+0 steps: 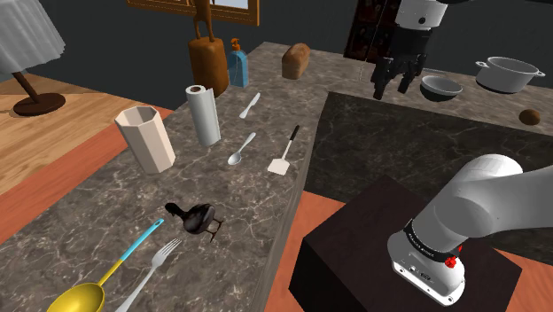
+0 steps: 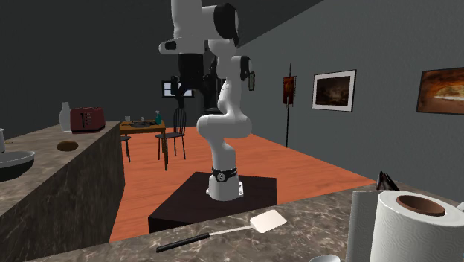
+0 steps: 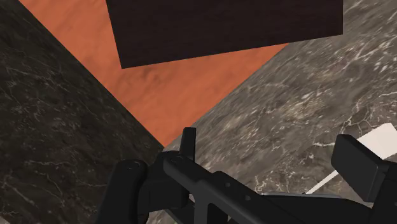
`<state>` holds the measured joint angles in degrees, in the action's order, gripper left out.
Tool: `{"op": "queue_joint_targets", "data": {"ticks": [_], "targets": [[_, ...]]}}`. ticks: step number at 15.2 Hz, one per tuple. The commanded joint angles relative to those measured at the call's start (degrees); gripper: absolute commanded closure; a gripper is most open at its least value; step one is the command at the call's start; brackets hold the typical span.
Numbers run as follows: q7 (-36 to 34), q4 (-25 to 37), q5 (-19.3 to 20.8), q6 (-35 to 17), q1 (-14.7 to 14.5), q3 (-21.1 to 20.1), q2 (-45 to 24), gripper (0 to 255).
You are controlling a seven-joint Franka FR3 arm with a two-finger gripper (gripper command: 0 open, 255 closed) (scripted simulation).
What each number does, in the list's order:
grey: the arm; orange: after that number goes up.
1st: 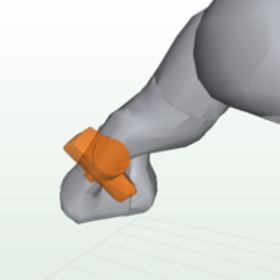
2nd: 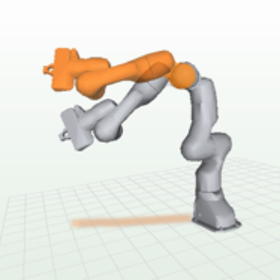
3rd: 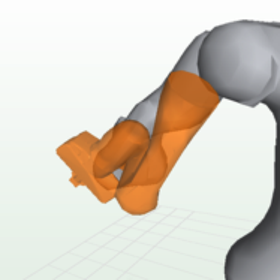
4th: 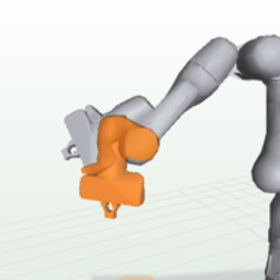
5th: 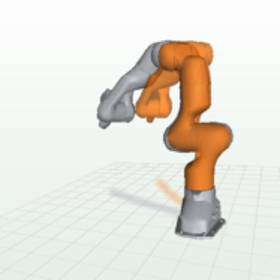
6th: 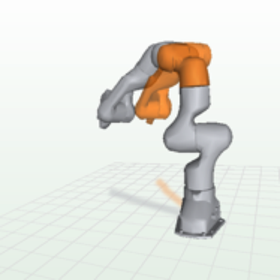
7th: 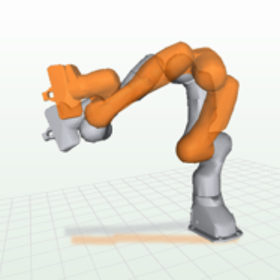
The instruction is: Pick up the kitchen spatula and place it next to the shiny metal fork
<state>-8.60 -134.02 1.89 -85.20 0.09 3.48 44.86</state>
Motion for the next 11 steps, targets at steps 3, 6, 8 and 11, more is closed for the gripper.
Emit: {"op": "queue_joint_targets", "data": {"ticks": [3, 6, 8, 11], "targets": [[-4.97, -2.31, -1.71, -3.44, 0.37, -2.43, -0.6, 0], [-12.3, -5.0, -4.1, -8.85, 0.87, -6.11, -2.45, 0], [-17.13, -6.26, -5.49, -12.59, 1.18, -8.55, -4.34, 0], [-24.31, -7.3, -7.17, -18.32, 1.8, -12.2, -8.1, 0]]}}
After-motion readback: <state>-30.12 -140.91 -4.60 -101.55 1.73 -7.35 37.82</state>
